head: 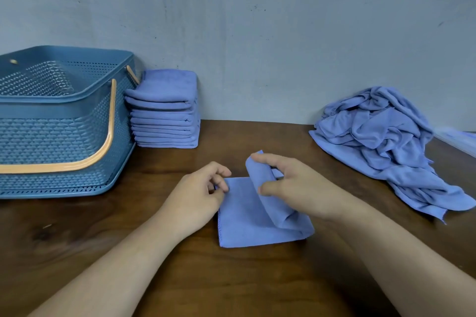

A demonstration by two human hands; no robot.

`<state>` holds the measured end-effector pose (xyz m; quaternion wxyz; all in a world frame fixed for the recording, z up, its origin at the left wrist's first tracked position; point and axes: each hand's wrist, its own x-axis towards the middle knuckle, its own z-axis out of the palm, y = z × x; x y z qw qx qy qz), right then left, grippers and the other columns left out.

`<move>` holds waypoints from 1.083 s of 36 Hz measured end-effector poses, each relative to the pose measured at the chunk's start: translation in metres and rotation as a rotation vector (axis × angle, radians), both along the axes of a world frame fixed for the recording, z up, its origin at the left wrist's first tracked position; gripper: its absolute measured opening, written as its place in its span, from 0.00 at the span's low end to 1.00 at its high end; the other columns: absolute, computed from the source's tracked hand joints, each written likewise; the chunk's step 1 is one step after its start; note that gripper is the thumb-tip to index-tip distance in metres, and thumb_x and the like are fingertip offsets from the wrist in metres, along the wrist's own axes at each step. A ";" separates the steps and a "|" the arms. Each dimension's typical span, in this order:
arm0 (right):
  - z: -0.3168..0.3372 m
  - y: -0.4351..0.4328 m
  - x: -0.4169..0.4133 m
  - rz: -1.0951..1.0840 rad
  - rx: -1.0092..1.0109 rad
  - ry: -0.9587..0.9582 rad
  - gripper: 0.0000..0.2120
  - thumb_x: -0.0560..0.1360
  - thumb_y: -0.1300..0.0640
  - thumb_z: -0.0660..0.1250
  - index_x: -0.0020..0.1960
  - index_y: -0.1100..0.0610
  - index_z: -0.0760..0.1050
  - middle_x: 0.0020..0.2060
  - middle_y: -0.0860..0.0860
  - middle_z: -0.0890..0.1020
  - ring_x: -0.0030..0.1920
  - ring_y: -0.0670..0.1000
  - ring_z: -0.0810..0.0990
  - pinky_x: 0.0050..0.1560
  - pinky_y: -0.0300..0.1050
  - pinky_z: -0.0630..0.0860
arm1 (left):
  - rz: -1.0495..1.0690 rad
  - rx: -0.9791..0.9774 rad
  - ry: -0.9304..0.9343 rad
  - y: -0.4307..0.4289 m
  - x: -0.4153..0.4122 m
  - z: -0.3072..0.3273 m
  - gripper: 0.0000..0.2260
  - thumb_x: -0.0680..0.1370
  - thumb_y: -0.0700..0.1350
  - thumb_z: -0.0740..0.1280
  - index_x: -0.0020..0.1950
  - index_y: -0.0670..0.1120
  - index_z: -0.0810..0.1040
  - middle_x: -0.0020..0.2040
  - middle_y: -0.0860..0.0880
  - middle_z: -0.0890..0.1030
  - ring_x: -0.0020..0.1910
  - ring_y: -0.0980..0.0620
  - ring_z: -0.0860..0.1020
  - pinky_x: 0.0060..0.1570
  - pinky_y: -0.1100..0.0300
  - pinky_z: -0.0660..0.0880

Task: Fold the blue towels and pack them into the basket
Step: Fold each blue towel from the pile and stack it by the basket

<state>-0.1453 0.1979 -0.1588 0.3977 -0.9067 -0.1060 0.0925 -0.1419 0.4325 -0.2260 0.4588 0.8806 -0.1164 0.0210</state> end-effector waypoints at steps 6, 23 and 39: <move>-0.016 0.018 -0.010 0.075 0.037 0.081 0.32 0.79 0.44 0.73 0.78 0.30 0.64 0.71 0.33 0.73 0.64 0.35 0.75 0.71 0.41 0.70 | 0.035 -0.067 0.034 0.002 0.001 0.002 0.13 0.86 0.44 0.61 0.67 0.60 0.74 0.49 0.62 0.86 0.53 0.64 0.81 0.57 0.61 0.73; -0.056 -0.045 -0.002 0.096 -0.123 -0.375 0.13 0.81 0.49 0.71 0.65 0.39 0.80 0.64 0.32 0.78 0.71 0.42 0.72 0.69 0.36 0.69 | 0.048 -0.061 0.047 -0.004 0.001 0.004 0.22 0.81 0.60 0.69 0.73 0.61 0.70 0.49 0.54 0.83 0.51 0.63 0.79 0.49 0.67 0.71; -0.050 -0.016 -0.019 0.216 -0.649 -0.226 0.47 0.73 0.17 0.46 0.85 0.36 0.39 0.83 0.35 0.38 0.83 0.43 0.36 0.84 0.53 0.49 | 0.108 -0.052 -0.033 -0.011 0.002 0.002 0.05 0.80 0.50 0.74 0.52 0.58 0.80 0.43 0.51 0.81 0.35 0.55 0.76 0.38 0.60 0.75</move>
